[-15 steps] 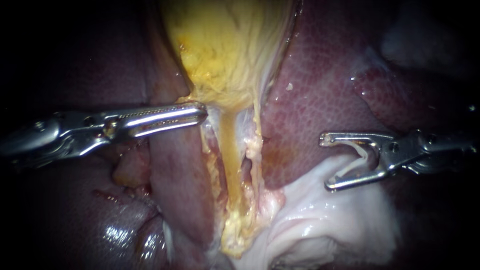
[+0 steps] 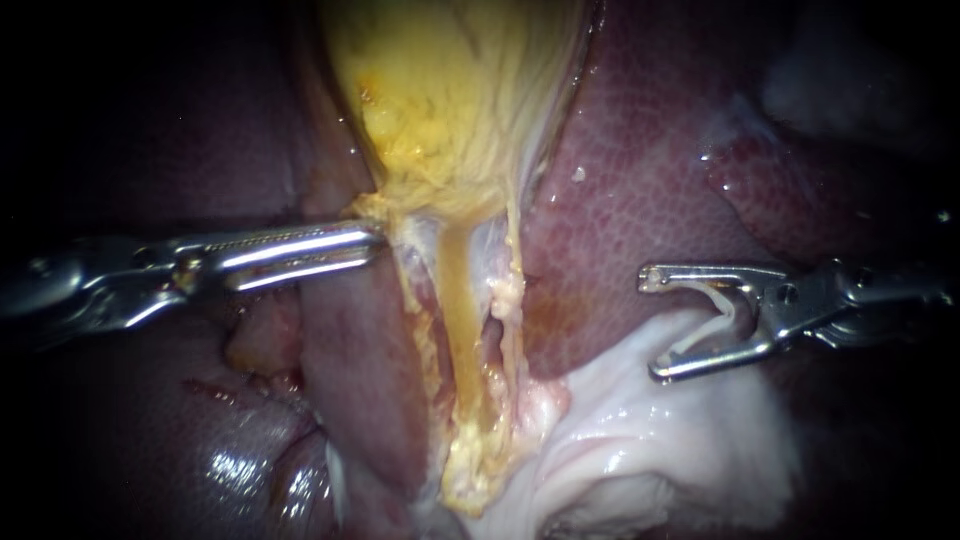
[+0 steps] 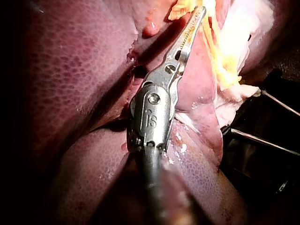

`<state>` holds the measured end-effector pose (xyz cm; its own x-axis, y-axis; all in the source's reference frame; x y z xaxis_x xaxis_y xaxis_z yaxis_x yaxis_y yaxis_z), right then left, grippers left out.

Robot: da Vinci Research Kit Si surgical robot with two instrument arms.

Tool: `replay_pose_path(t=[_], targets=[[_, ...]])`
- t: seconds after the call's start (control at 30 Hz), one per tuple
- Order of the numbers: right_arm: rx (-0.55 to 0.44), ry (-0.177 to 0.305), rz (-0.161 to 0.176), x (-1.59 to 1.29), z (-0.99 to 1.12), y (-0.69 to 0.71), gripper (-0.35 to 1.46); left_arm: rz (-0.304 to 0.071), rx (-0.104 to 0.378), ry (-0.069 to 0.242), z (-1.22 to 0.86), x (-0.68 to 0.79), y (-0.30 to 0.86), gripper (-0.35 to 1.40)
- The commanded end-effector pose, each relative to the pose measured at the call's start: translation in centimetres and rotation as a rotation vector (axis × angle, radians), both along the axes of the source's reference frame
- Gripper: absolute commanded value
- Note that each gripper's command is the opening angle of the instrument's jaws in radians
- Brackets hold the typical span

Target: Grabbing gallbladder

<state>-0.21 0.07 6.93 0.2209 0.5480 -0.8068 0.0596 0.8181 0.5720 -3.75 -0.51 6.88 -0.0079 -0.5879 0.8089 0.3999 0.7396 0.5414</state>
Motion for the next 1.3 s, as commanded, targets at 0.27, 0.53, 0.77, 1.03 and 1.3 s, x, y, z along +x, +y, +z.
replay_pose_path(t=[0.27, 0.53, 0.77, 1.03, 1.3], targets=[[0.0, 0.0, 0.0, 0.0, 0.0, 0.0, 0.6, -0.011, -0.007, -0.008, 0.07, 0.02, 0.12, 0.31], [0.0, 0.0, -0.001, 0.0, 0.0, -0.01, 0.6, -0.006, -0.071, 0.009, 0.18, -0.02, 0.28, 0.52], [0.0, 0.0, -0.001, 0.0, 0.0, -0.01, 0.6, -0.01, -0.081, 0.017, 0.2, -0.15, 0.32, 0.57], [0.0, 0.0, -0.001, -0.01, 0.0, -0.01, 0.6, -0.003, -0.084, 0.012, 0.19, -0.32, 0.31, 0.52], [0.0, 0.0, -0.001, 0.0, 0.0, -0.01, 0.6, -0.003, -0.084, 0.011, 0.16, -0.38, 0.28, 0.27]])
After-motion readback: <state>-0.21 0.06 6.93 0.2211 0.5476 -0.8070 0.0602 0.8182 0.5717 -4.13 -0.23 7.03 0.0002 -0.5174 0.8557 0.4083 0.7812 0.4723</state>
